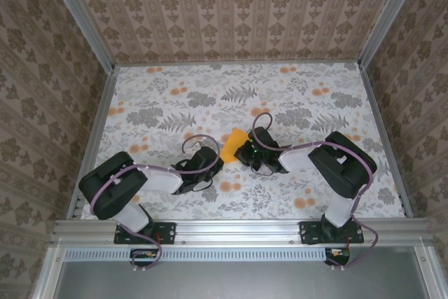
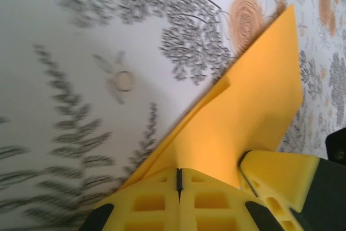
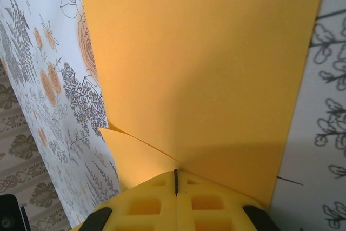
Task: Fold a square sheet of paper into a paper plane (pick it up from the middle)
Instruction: Third fold the triangle at the center of the table.
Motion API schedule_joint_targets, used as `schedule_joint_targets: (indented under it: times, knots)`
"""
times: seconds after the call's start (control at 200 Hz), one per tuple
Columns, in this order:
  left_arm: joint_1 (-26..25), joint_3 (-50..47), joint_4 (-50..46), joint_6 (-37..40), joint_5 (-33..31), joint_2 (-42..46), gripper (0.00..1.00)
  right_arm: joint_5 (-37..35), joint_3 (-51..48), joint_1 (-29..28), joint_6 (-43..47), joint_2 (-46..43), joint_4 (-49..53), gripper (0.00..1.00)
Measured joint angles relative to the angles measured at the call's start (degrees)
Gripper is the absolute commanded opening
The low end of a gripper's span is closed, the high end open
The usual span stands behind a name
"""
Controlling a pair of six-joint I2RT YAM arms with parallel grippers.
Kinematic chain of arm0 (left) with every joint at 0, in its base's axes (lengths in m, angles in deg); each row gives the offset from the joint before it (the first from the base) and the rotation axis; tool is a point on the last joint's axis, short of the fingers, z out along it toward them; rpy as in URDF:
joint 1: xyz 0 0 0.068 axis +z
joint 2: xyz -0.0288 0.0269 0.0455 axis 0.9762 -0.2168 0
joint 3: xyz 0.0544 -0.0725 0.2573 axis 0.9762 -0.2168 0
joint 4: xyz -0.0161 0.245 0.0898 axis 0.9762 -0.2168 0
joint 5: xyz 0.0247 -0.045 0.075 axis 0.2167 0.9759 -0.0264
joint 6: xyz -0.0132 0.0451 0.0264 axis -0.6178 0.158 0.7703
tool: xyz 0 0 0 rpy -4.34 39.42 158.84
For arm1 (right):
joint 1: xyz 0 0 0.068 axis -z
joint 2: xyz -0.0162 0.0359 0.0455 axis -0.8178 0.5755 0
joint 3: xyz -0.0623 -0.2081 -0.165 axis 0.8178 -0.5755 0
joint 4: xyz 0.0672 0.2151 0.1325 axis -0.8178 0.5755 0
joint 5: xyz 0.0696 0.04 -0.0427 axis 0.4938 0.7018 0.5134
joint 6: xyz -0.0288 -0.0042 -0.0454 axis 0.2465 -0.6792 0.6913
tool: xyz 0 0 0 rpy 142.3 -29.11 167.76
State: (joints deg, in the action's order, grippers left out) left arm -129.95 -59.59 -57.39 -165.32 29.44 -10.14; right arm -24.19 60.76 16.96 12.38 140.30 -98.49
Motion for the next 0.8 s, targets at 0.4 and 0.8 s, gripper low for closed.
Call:
schedule_joint_targets:
  times: [0.4, 0.8]
  knots:
    - [3.76, -2.47, -17.64, 0.11, -3.32, 11.67, 0.00, 0.31, 0.28, 0.28, 0.66, 0.17, 0.81, 0.00]
    - [6.47, 5.03, -20.87, 12.20, 5.05, 12.61, 0.00, 1.14, 2.43, 0.61, 4.33, 0.28, 4.52, 0.00]
